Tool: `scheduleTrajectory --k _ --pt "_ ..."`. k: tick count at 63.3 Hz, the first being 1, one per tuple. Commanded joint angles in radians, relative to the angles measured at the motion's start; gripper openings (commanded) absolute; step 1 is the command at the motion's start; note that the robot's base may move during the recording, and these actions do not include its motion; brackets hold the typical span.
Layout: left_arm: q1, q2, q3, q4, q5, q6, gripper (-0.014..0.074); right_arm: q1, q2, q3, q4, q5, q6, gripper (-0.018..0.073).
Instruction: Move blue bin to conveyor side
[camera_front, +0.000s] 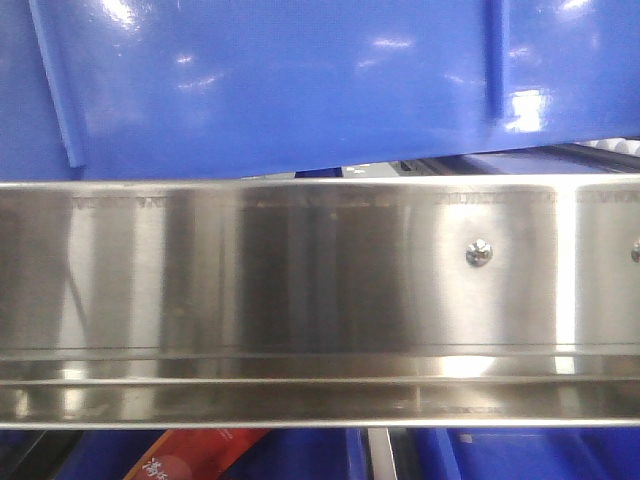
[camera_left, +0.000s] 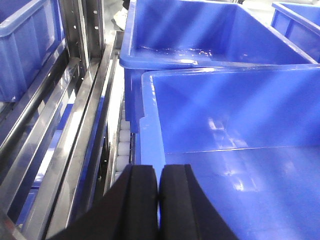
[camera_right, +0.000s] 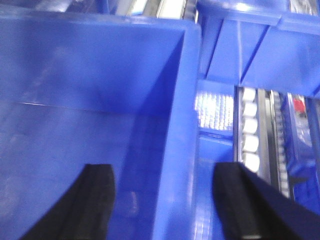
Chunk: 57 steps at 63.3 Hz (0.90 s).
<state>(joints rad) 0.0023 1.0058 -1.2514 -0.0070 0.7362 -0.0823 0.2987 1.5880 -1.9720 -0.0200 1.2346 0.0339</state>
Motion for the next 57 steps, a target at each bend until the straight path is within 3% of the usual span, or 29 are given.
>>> scheduleTrajectory --k 1,57 --pt "0.004 -0.002 -0.010 -0.010 -0.013 -0.007 0.0004 0.002 0.017 -0.008 -0.026 -0.014 0.010 0.0330" --pt "0.004 -0.002 -0.008 -0.015 0.037 -0.007 0.0004 0.000 0.136 -0.008 -0.055 -0.014 0.010 0.0328"
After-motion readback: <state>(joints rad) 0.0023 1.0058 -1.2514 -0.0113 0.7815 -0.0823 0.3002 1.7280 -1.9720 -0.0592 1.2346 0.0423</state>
